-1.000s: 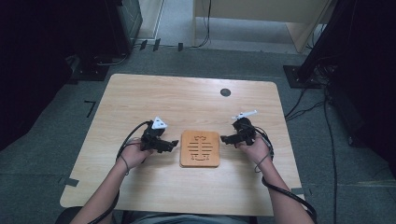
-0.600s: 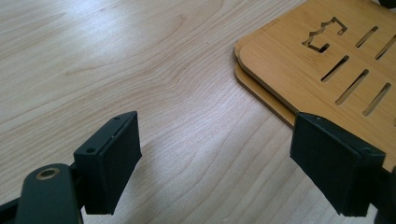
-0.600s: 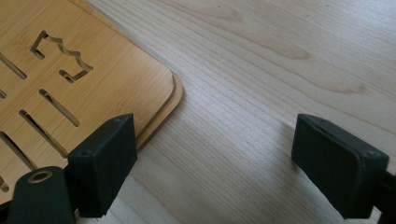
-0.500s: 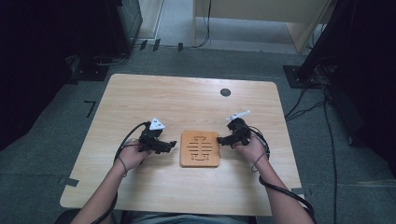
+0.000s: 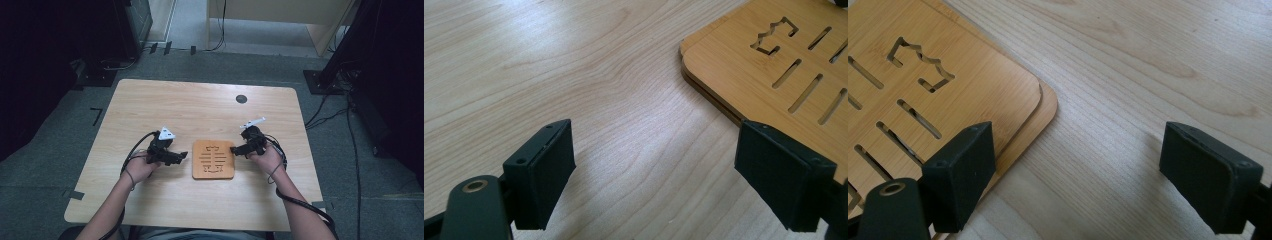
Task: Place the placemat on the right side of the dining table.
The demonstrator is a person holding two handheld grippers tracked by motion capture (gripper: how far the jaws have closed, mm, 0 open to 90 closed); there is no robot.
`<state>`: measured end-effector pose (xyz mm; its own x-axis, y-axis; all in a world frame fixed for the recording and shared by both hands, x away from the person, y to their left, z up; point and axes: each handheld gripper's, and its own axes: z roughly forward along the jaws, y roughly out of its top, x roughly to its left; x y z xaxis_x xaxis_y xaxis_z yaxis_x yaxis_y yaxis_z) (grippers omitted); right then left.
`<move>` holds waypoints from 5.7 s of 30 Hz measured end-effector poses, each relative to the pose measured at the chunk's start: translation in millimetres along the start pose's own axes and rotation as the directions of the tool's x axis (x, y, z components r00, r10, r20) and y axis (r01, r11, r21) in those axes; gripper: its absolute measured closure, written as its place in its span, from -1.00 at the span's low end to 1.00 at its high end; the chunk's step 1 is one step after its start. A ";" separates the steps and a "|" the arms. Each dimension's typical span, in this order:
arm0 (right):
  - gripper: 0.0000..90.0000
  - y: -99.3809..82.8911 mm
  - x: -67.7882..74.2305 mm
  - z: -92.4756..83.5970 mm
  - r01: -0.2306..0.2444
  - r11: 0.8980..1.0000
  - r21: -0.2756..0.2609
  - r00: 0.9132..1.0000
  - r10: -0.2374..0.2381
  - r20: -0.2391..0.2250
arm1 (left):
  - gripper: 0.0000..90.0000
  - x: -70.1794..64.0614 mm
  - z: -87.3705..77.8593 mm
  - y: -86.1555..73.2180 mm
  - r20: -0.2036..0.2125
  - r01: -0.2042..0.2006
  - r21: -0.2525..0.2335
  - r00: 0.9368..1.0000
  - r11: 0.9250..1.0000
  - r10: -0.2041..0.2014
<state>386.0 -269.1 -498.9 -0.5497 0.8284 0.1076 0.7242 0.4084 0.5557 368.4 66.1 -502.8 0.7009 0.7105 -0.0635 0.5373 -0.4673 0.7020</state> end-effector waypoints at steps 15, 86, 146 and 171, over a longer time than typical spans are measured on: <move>-0.68 8.5 15.7 7.7 0.035 0.999 0.002 0.999 -0.035 -0.016 | -0.66 1.0 -4.4 -5.0 -0.011 0.009 0.001 1.000 1.000 -0.009; -0.68 25.8 69.2 5.9 0.063 0.998 -0.020 0.995 -0.064 -0.075 | -0.70 4.7 -1.1 -12.1 -0.021 0.026 0.025 0.999 0.999 -0.026; -0.30 39.4 88.0 -10.3 -0.105 0.991 0.083 0.893 0.131 -0.430 | -0.80 -7.4 6.9 -13.5 0.045 0.018 -0.040 0.999 0.999 -0.016; 0.89 32.4 66.7 -17.1 -0.272 0.939 0.212 0.770 0.345 -0.537 | -0.66 4.0 -6.6 -1.7 0.108 0.045 -0.040 0.993 0.998 -0.041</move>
<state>365.7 -207.1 -459.6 -0.3974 0.5724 0.7172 0.9176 0.2393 0.3175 367.1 73.2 -499.6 0.7249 0.6681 -0.1678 0.5491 -0.4134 0.7263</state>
